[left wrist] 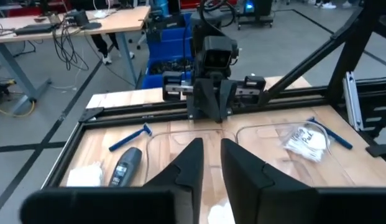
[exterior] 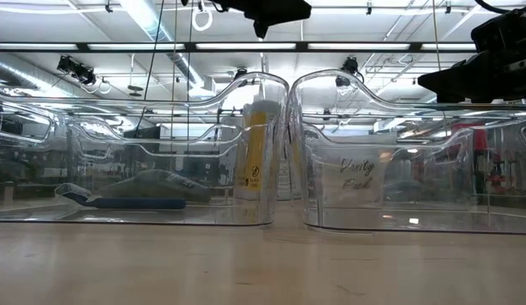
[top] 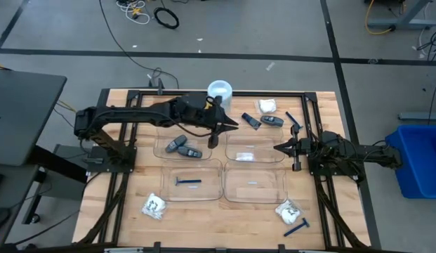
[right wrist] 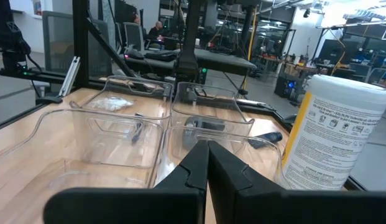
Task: Pick & Place Travel size toiletries
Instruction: Adjust the top left transparent bin
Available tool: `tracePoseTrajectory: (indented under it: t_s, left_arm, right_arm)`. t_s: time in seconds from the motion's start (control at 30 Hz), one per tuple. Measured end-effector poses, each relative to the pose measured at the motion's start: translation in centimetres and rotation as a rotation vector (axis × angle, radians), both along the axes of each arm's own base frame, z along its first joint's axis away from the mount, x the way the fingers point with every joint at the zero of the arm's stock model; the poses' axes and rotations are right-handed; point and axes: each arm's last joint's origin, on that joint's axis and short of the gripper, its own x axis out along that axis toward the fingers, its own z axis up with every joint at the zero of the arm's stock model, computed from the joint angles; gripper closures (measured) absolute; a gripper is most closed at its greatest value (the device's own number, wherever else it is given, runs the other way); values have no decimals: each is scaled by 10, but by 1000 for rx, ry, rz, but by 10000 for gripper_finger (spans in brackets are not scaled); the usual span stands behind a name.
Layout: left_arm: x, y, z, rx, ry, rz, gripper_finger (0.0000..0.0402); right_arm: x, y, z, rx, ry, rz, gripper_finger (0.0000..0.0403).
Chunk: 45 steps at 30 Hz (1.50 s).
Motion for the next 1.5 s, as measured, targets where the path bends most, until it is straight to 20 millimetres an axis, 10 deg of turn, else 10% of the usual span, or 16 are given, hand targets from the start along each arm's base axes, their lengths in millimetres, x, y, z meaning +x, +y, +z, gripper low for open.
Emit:
tracePoseTrajectory:
  t_s: [0.93,1.5]
  left_arm:
    - [-27,-4,-41,-1,516,17,393]
    - [-87,-11,-12,12,673,50,396]
  right_arm:
    - [0,0,0,0,0,0,390]
    - [0,0,0,0,-1,0,390]
